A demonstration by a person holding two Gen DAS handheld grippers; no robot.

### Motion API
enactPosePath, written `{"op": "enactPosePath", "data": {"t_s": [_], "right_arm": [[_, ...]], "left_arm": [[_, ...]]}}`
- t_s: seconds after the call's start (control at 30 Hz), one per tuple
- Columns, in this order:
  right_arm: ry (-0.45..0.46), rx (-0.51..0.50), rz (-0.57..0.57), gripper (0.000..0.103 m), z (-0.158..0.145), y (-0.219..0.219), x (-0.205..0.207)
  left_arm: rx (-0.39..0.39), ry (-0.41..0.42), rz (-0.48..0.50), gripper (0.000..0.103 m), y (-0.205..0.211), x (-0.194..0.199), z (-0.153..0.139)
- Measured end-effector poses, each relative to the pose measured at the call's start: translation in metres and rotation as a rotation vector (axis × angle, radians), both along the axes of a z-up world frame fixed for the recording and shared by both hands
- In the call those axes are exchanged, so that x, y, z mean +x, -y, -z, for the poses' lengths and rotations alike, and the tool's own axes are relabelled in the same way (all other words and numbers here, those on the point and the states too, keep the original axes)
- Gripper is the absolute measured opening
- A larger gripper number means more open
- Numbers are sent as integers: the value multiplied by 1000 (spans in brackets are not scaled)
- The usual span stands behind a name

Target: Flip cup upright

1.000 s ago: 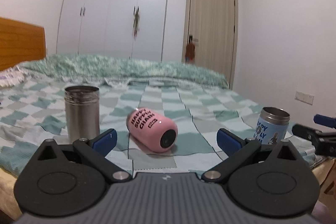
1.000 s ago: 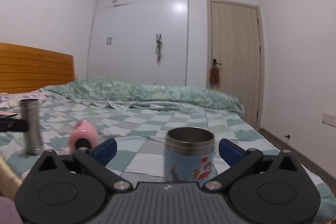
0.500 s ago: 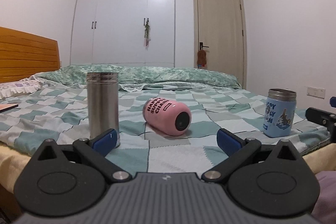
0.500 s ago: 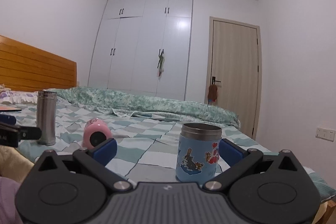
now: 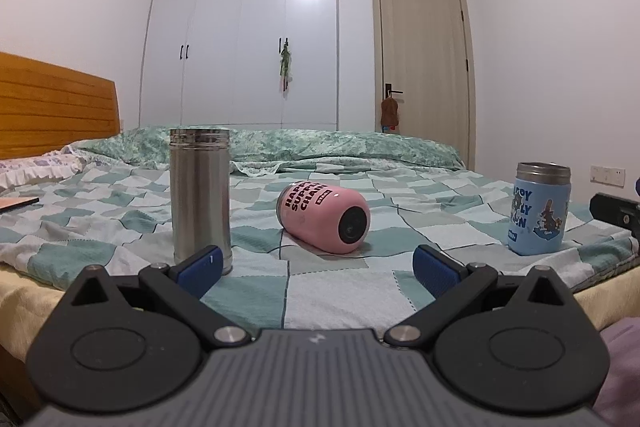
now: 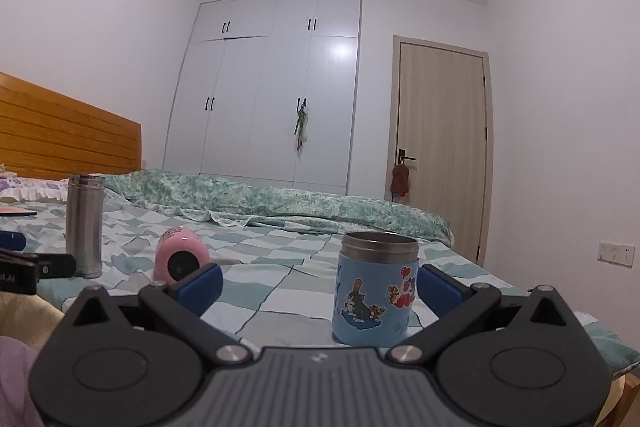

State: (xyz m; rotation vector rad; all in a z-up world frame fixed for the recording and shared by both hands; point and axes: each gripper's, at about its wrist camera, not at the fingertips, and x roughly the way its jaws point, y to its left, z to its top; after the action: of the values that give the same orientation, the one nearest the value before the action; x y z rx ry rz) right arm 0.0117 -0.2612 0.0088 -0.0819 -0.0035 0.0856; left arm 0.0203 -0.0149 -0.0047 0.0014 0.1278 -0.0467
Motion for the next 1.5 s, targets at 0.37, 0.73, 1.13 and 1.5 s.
{"op": "enactPosePath", "data": {"t_s": [0.37,0.73,1.13,1.5], "right_arm": [[-5,15,-7,103,1,2,3],[-3,17,-8,103,3,1,3],[-4,12,-8,103,3,2,2],[-4,12,-8,103,3,1,2]], "left_arm": [[11,17,-1,103,2,-3,2],[11,20,-1,103,2,-3,2],[11,21,1,103,2,-3,2],[11,21,1,103,2,-4,2]]}}
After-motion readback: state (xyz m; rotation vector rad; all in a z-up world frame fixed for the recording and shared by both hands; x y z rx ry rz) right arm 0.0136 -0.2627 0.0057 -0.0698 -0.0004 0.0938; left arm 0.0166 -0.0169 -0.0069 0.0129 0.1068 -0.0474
